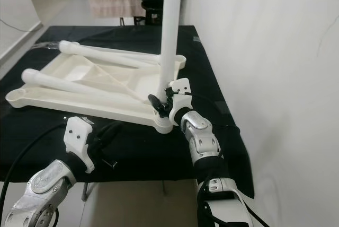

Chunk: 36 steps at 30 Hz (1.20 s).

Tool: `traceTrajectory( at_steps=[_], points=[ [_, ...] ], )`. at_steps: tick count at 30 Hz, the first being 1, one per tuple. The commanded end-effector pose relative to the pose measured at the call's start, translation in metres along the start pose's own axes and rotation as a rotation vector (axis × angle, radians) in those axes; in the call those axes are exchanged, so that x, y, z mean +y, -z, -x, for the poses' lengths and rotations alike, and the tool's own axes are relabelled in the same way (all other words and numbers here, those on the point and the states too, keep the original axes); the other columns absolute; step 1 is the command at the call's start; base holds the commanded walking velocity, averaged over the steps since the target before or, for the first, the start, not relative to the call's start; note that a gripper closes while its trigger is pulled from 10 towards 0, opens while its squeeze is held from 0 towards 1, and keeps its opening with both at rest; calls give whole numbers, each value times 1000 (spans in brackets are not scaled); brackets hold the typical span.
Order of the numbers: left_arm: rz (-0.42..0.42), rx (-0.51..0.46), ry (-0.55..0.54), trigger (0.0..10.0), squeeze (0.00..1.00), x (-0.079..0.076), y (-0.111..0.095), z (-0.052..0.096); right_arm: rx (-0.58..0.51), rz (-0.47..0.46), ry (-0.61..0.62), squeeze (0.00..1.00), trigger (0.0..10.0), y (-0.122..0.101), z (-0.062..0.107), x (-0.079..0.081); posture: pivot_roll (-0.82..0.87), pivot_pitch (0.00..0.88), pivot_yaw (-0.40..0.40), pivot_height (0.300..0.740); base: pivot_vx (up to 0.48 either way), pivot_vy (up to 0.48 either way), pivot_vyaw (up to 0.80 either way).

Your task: Building children table

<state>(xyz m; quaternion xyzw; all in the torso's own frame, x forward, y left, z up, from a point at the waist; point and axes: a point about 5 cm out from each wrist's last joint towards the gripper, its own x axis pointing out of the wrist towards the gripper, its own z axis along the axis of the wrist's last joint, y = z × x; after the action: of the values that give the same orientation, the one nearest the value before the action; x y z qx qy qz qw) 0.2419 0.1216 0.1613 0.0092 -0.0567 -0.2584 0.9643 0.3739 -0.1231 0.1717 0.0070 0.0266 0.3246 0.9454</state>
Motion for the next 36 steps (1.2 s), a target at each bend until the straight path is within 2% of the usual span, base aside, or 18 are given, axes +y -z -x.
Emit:
traceTrajectory(
  at_steps=[1, 4, 6, 11, 12, 13, 20, 29, 31, 32, 33, 34, 35, 36],
  points=[
    [-7, 15, -3, 10000, 0, 0, 3, 0, -39, 11, -74, 0, 10000, -9, -4, 6, 58, 57, -41, 740, 0, 0, 0],
    [-6, 10, -10, 10000, 0, 1, 2, -1, -19, 30, -172, 0, 10000, -13, -2, 4, 61, 48, -47, 740, 0, 0, 0],
    [-8, 6, -13, 10000, 0, 1, 2, -2, 8, 62, -326, 0, 10000, -19, 0, 1, 68, 41, -53, 740, 0, 0, 0],
    [-11, 2, -17, 10000, 0, 2, 1, -2, 7, 43, -398, 0, 10000, -26, -1, -3, 69, 35, -54, 740, 0, 0, 0],
    [-13, 1, -20, 10000, 0, 3, 1, -2, 0, 24, -403, 0, 6549, -29, -2, -5, 70, 34, -56, 740, 0, 0, 0],
    [-14, 0, -22, 10000, 0, 3, 1, -2, 1, 7, -412, 0, 0, -30, -3, -7, 71, 33, -56, 740, 0, 0, 0],
    [-16, 1, -24, 10000, 0, 3, 1, -1, 14, -6, -464, 0, 0, -27, 0, -8, 70, 42, -54, 740, 0, 0, 0],
    [-12, 12, -20, 10000, 0, 2, 2, 1, -7, -14, -420, 0, 0, -14, 9, -14, 47, 60, -41, 740, 0, 0, 0],
    [-8, 18, -10, 10000, 0, 0, 3, 2, 6, -26, -253, 0, 0, 4, 16, -18, 32, 69, -40, 740, 0, 0, 0],
    [-8, 18, -10, 10000, 0, 0, 3, 2, 6, -26, -253, 0, 0, 4, 16, -18, 32, 69, -40, 740, 0, 0, 0],
    [-6, 21, -7, 10000, 0, 0, 4, 2, 36, -44, -48, 0, 0, 22, 17, -14, 31, 73, -41, 740, 0, 0, 0],
    [-6, 21, -7, 10000, 0, 0, 4, 2, 36, -44, -48, 0, 0, 22, 17, -14, 31, 73, -41, 740, 0, 0, 0],
    [-6, 25, -4, 10000, 0, 1, 4, 3, 78, -117, 382, 0, 0, 54, 26, 1, 27, 80, -29, 740, 0, 0, 0],
    [-6, 25, -4, 10000, 0, 1, 4, 3, 78, -117, 382, 0, 0, 54, 26, 1, 27, 80, -29, 740, 0, 0, 0]
  ],
)
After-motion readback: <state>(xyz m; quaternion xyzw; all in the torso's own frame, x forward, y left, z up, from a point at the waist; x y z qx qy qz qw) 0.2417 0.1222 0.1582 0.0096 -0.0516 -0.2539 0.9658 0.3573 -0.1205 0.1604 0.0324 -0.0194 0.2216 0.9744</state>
